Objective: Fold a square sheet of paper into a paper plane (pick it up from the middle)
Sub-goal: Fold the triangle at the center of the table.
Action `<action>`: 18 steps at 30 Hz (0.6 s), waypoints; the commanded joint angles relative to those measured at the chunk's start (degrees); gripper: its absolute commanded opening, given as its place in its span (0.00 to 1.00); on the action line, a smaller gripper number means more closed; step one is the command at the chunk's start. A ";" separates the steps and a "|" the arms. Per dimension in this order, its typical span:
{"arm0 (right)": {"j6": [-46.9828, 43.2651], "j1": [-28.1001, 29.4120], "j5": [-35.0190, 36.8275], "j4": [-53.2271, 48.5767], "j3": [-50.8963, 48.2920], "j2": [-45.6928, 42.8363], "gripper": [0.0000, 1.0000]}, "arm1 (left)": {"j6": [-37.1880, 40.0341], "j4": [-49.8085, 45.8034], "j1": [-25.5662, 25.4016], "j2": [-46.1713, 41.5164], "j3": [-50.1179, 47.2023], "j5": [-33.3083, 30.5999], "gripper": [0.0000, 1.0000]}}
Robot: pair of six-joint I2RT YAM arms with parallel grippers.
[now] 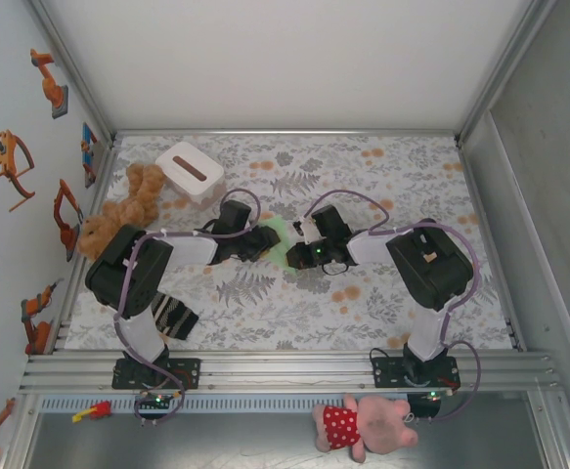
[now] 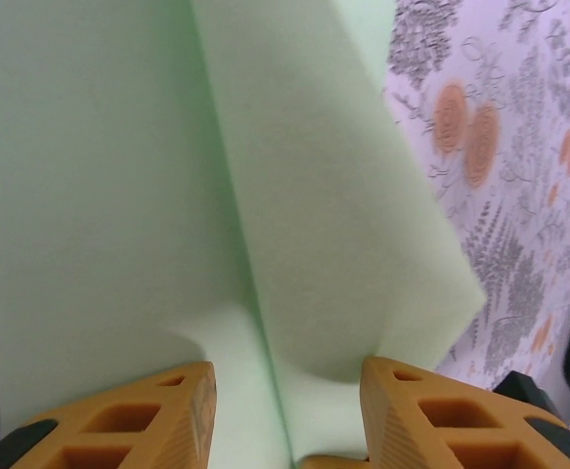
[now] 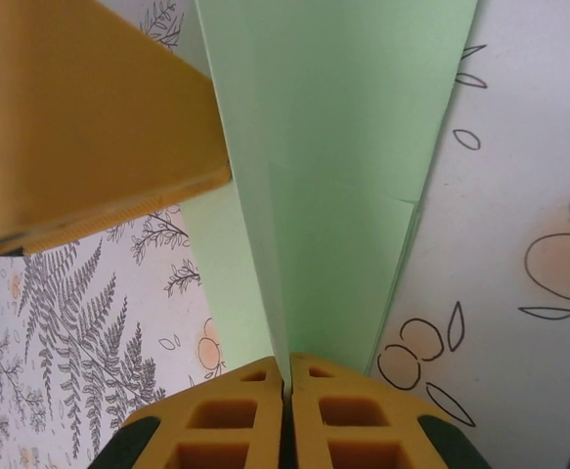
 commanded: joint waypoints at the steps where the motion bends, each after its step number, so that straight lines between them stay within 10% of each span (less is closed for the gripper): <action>1: 0.86 -0.22 -0.14 -2.38 -0.82 2.36 0.10 | 1.79 -5.18 -0.48 1.39 2.93 -0.94 0.42; 18: 5.43 -2.77 -2.85 -6.38 -0.99 -6.29 0.26 | 1.06 -26.20 -1.42 9.01 10.66 -8.54 0.40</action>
